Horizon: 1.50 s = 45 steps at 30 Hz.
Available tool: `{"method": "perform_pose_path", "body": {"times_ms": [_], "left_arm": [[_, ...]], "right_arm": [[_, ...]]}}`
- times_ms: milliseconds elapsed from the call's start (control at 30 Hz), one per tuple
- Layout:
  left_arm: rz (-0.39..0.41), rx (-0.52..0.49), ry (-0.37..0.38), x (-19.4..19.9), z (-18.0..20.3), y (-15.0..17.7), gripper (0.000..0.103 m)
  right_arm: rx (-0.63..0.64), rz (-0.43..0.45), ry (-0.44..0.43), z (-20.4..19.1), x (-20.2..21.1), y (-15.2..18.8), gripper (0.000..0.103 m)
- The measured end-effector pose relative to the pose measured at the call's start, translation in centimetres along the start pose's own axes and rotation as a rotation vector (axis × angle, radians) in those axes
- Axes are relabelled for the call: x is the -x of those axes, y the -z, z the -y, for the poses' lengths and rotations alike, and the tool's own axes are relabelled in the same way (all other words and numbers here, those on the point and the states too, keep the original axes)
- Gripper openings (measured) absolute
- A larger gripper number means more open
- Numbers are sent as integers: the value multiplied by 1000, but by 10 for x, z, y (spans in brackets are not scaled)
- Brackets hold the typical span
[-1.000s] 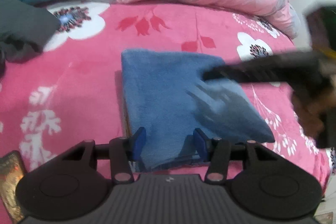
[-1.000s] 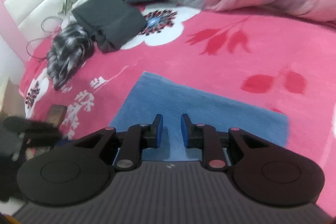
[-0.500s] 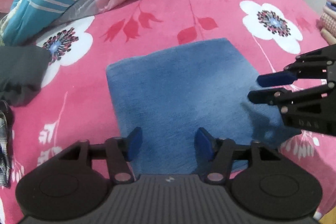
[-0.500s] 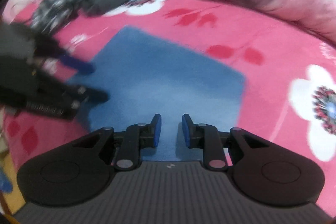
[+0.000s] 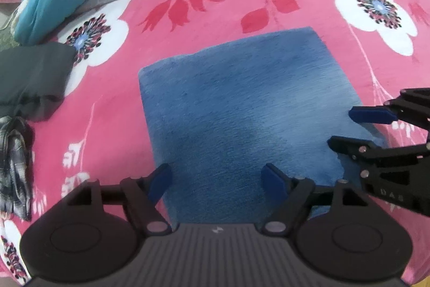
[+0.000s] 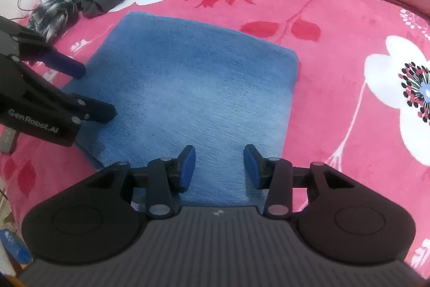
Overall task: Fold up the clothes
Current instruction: 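Open both grippers and release the flattened jeans bundle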
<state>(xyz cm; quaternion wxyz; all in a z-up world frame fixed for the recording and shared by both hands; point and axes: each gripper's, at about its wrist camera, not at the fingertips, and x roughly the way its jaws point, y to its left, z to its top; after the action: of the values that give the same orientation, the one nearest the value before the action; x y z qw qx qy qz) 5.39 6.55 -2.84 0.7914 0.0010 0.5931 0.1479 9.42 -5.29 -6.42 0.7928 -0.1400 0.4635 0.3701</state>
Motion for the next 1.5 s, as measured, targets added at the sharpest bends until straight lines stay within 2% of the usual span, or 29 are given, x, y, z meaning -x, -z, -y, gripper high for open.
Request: {"method": "perform_pose_path", "body": {"times_ms": [133,567,1500], "left_arm": [[-21,8,-33,-1,1,-2,85],[-47,18,-97,1,10,-5,85],[-35,3,-121,0,14,-2,87]], "right_arm": [[-8,15,-12,1,1,3,42],[-3,33,-39,4,3,6,45],[-8,61,-34,1,4,9,51]]}}
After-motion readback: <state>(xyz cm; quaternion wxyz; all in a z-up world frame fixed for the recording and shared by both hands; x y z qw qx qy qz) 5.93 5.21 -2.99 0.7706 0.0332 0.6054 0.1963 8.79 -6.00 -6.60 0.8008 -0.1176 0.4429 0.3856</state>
